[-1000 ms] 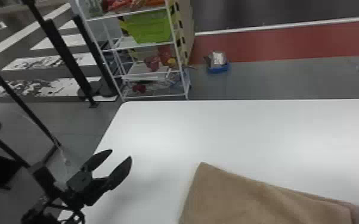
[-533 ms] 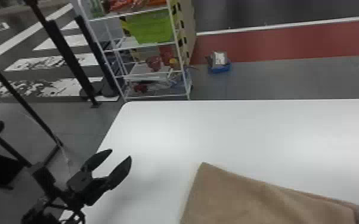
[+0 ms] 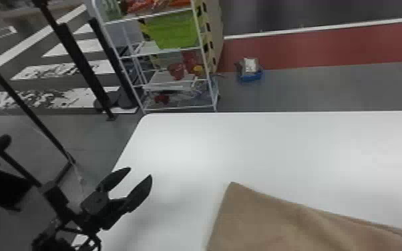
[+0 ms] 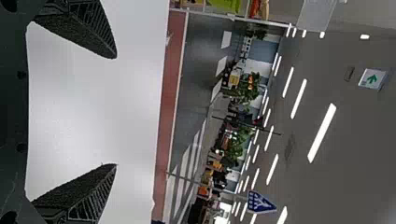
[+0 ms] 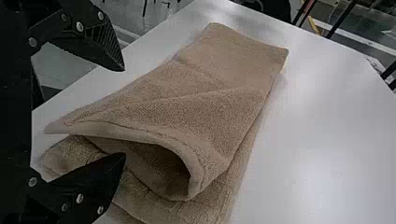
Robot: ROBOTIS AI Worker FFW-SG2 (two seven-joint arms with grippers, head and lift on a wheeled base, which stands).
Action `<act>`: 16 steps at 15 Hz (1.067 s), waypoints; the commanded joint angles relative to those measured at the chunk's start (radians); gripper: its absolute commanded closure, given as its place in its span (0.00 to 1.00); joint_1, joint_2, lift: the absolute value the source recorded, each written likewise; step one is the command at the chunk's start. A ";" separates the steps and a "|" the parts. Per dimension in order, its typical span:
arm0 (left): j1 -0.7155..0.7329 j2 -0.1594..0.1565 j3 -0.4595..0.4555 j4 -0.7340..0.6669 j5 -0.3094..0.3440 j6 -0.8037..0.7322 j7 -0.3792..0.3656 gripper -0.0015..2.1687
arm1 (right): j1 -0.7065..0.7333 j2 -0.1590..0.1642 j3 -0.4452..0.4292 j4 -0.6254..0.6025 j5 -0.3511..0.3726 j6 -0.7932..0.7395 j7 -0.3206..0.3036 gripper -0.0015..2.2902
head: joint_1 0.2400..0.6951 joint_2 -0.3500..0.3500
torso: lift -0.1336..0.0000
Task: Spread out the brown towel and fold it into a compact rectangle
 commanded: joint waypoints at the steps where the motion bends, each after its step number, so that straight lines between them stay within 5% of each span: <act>1: 0.000 -0.003 0.002 0.002 0.000 -0.002 0.000 0.02 | -0.012 0.007 0.014 0.016 0.009 0.005 0.000 0.12 | 1.00 0.96 | 0.07; 8: -0.003 -0.003 0.003 0.005 0.000 -0.005 0.000 0.02 | -0.024 0.006 0.005 0.014 0.015 0.005 0.000 0.13 | 1.00 0.95 | 0.07; 13: -0.003 -0.003 0.011 0.006 0.000 -0.008 -0.006 0.02 | -0.038 0.004 0.046 0.019 0.067 0.005 0.000 0.29 | 1.00 0.96 | 0.07; 16: -0.003 -0.003 0.011 0.005 0.000 -0.008 -0.008 0.02 | -0.050 0.006 0.046 0.019 0.060 0.005 -0.004 0.29 | 1.00 0.96 | 0.07</act>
